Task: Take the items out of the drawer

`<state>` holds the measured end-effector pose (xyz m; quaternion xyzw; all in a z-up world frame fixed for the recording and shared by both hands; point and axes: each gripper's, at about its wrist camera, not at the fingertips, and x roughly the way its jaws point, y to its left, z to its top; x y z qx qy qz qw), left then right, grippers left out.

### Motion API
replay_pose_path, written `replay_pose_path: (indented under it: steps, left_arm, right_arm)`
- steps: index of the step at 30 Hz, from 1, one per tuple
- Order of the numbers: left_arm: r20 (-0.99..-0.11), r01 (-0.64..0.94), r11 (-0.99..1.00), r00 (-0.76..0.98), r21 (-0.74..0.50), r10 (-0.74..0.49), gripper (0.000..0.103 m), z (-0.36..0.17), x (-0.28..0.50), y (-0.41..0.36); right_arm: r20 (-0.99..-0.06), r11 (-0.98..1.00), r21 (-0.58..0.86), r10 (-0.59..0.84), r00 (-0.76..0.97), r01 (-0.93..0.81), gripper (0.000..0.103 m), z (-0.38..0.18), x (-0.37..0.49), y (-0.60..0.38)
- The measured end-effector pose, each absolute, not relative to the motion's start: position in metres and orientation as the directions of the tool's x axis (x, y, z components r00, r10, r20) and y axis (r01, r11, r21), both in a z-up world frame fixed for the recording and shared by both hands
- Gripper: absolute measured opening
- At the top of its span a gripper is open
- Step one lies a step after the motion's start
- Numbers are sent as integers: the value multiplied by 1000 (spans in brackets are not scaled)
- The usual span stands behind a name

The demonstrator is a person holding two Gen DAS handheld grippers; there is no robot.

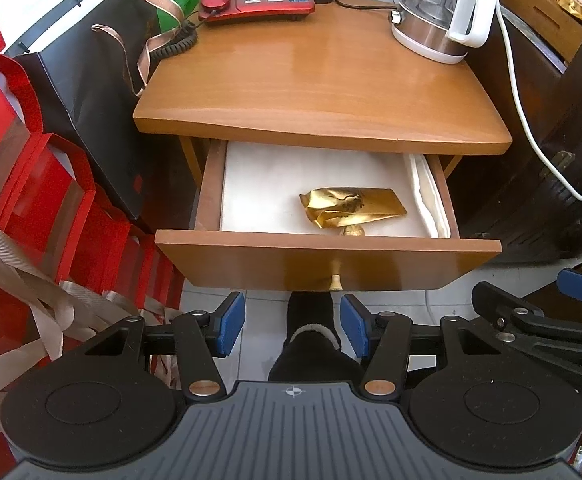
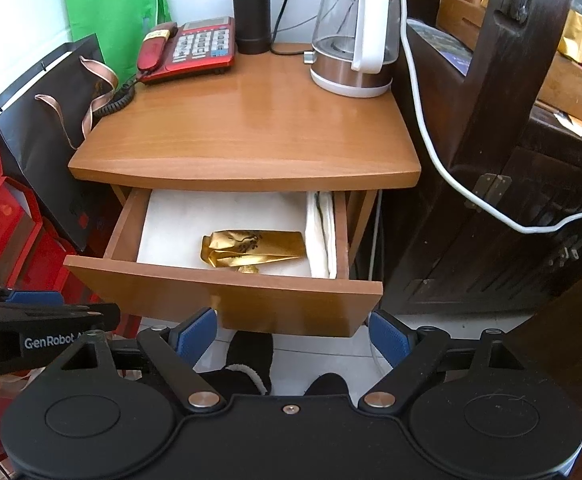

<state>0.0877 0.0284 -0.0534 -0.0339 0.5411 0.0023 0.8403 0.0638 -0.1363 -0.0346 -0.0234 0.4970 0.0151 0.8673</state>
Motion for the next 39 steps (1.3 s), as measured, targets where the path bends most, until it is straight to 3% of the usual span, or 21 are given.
replay_pose_path:
  steps: [39]
  left_arm:
    - [-950, -65, 995, 308, -75, -51, 56, -115, 134, 34]
  right_arm:
    - [-905, 999, 15, 26, 426, -29, 82, -83, 91, -147]
